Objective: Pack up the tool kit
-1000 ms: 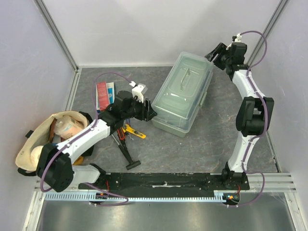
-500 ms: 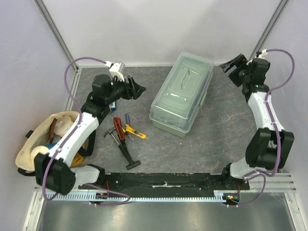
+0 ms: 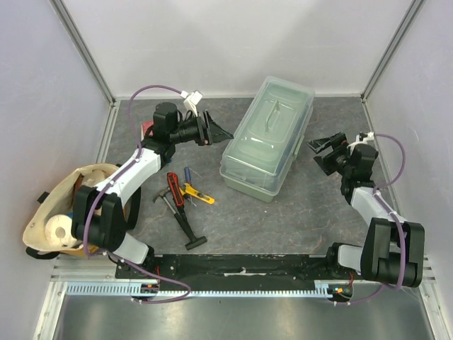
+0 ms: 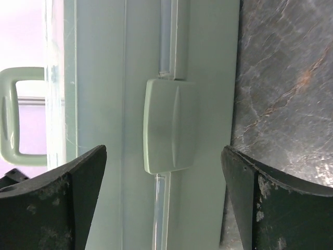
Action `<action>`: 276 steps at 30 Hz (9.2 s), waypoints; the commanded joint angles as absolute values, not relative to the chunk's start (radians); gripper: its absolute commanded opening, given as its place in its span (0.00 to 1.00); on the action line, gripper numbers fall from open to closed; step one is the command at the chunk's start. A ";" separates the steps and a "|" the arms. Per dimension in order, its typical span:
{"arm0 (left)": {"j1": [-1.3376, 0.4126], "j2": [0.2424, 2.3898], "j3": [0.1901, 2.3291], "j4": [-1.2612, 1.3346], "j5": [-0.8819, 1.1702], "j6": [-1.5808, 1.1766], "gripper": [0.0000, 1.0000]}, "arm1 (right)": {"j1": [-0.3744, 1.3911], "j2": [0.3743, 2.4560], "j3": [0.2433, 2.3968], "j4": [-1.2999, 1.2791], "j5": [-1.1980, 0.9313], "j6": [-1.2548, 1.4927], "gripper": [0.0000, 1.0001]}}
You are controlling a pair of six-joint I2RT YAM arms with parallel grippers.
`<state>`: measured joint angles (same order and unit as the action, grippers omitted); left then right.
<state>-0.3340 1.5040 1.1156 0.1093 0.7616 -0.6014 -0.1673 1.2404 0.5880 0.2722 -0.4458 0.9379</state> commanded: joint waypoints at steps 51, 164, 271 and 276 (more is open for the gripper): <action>-0.298 1.942 1.572 0.078 0.693 -0.687 0.70 | 0.086 1.979 0.643 1.616 -0.611 1.427 0.93; -0.310 1.933 1.479 0.049 0.792 -0.988 0.72 | 0.321 2.079 1.034 1.337 -0.601 1.398 0.91; -0.388 2.017 1.586 -0.448 0.402 -0.597 0.74 | 0.239 1.726 0.905 0.743 -0.379 0.990 0.89; -0.376 2.013 1.583 -0.446 0.399 -0.598 0.74 | 0.210 1.646 0.859 0.649 -0.307 0.936 0.92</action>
<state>-0.3130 1.9507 1.6394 -0.1837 0.2821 -0.6273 0.2302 1.7218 0.8955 0.7582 -0.3737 1.0138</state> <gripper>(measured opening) 0.784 0.908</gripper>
